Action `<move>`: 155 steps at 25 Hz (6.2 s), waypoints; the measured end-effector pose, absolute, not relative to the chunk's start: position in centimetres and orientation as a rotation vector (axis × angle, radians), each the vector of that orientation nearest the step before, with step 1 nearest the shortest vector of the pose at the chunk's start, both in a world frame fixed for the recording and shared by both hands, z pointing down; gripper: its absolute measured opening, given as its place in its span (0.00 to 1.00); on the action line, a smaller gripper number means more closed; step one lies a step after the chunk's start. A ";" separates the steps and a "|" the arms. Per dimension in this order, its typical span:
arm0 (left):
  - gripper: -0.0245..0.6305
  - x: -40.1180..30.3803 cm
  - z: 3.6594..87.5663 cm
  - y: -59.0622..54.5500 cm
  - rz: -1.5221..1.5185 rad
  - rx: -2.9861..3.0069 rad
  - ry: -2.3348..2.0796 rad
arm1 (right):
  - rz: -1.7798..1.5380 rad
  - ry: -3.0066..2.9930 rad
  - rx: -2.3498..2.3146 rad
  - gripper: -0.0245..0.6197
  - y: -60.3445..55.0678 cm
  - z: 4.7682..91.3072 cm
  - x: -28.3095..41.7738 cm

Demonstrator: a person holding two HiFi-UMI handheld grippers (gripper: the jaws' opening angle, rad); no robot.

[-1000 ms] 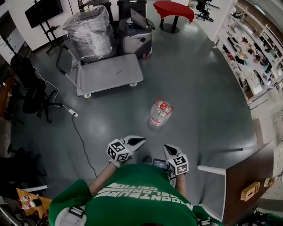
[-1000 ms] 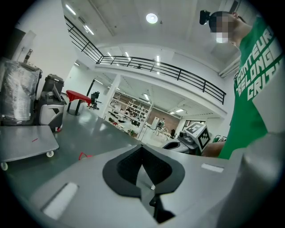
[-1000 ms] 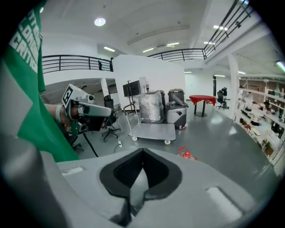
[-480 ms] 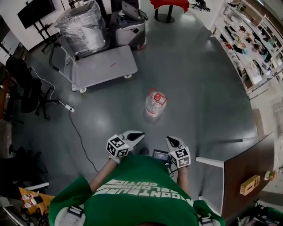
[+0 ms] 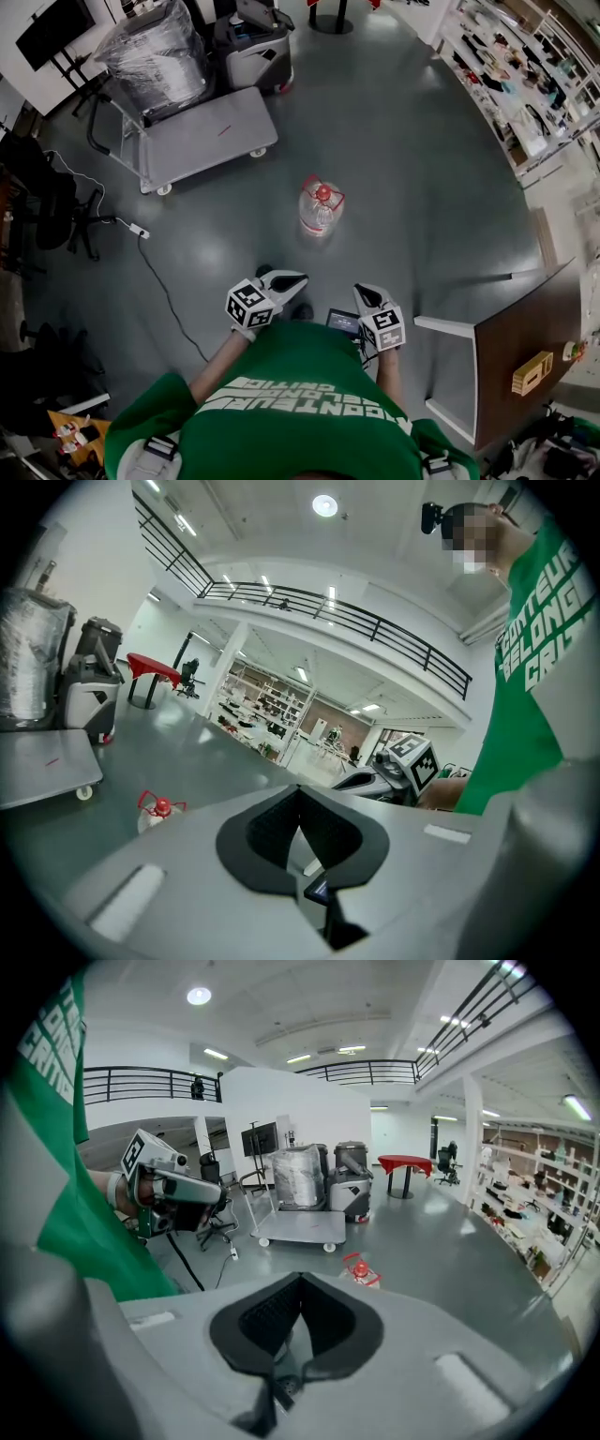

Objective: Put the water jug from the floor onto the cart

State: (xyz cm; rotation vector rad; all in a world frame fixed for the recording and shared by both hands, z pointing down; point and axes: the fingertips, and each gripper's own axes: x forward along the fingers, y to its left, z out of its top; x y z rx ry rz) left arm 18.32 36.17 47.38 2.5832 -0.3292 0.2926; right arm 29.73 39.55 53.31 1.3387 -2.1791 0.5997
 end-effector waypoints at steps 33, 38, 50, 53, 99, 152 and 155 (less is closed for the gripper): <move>0.05 18.1 47.4 24.8 0.295 2.549 -0.100 | 0.657 -2.034 1.383 0.03 31.6 52.5 28.0; 0.05 16.2 47.4 21.3 0.272 2.553 -0.125 | 0.644 -2.014 1.337 0.03 29.4 53.0 26.6; 0.05 12.1 46.9 16.1 0.204 2.568 -0.111 | 0.634 -1.997 1.294 0.03 25.1 52.9 22.9; 0.05 11.3 46.9 16.6 0.228 2.589 -0.016 | 0.628 -1.997 1.279 0.03 24.1 52.9 21.8; 0.06 22.5 49.5 10.0 0.454 2.500 -0.069 | 0.671 -2.051 1.427 0.03 13.4 55.4 38.0; 0.06 27.9 58.5 2.6 0.544 2.425 -0.091 | 0.707 -2.072 1.164 0.03 3.2 63.8 39.7; 0.06 28.5 59.8 1.6 0.560 2.415 -0.085 | 0.719 -2.092 1.157 0.03 1.9 65.1 39.5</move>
